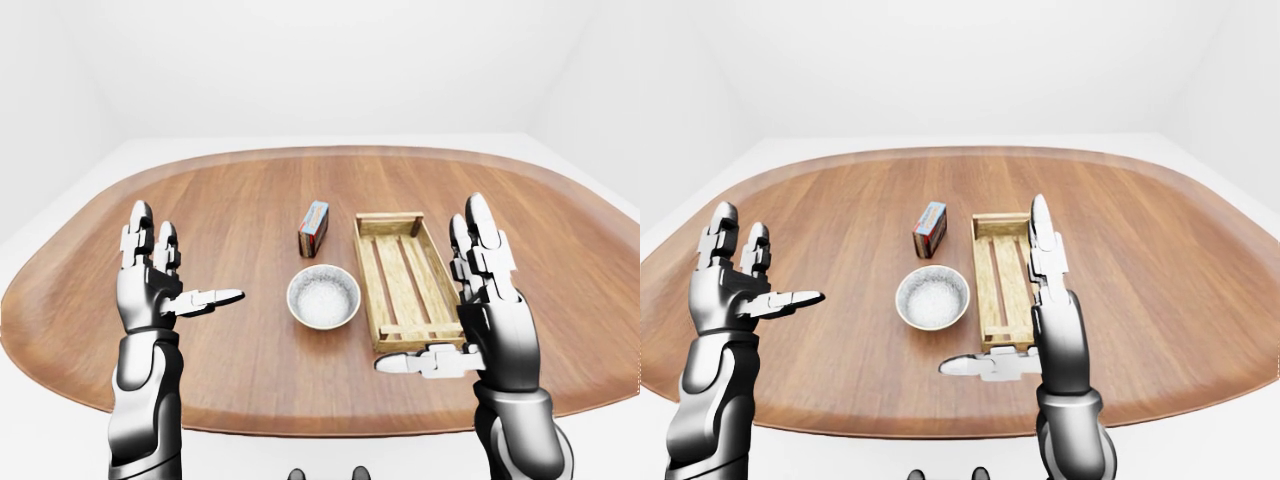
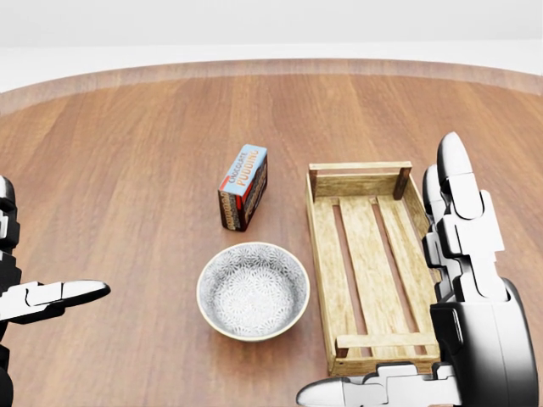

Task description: Pick up the bowl on the left and put it in the tray.

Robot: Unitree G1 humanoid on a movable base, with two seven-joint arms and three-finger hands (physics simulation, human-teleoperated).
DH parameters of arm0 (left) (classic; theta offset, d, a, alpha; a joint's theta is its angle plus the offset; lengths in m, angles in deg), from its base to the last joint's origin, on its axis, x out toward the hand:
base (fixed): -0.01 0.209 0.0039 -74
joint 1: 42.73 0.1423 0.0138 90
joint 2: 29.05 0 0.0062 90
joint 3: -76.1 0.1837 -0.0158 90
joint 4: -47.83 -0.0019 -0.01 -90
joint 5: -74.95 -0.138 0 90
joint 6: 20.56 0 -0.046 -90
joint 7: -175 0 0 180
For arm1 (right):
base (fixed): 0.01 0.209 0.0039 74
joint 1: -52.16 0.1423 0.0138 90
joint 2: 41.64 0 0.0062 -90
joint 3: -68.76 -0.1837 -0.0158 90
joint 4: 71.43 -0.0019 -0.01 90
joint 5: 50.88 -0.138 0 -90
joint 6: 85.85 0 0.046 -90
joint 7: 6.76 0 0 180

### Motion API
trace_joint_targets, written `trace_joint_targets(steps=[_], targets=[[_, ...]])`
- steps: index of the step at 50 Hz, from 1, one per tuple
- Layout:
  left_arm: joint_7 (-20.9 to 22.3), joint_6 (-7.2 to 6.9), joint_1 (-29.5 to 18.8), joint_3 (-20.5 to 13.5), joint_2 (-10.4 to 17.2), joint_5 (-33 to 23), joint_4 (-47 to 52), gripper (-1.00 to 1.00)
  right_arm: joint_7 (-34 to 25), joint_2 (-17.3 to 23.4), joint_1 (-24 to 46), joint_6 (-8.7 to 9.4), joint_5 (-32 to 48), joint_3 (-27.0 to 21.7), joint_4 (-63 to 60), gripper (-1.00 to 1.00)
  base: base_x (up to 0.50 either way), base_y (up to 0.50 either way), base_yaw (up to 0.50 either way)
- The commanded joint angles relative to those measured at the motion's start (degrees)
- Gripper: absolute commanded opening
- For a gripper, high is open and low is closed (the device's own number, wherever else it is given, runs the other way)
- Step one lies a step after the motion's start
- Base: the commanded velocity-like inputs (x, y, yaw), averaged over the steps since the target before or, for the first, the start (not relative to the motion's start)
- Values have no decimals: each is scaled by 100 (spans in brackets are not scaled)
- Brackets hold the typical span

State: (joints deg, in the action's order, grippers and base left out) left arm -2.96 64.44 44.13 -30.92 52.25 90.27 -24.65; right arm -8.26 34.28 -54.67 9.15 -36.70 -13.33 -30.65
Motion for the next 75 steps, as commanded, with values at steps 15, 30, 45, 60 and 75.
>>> trace_joint_targets(steps=[15,30,45,60,75], targets=[[20,0,21,-28,-5,18,66,100,-25,-10,-47,0,37,-11,-105,100,50,0,0],[4,0,17,-25,2,32,113,100,72,-18,-12,0,38,38,30,100,34,-1,0],[66,0,101,11,-46,-24,167,100,-222,115,518,0,873,432,-18,100,0,0,0],[-3,0,41,-81,-8,79,213,100,-986,270,1136,0,3234,2225,2458,100,0,0,0],[-4,0,43,-70,-1,78,175,100,-1339,-170,946,0,3794,1949,2736,100,0,0,0]])
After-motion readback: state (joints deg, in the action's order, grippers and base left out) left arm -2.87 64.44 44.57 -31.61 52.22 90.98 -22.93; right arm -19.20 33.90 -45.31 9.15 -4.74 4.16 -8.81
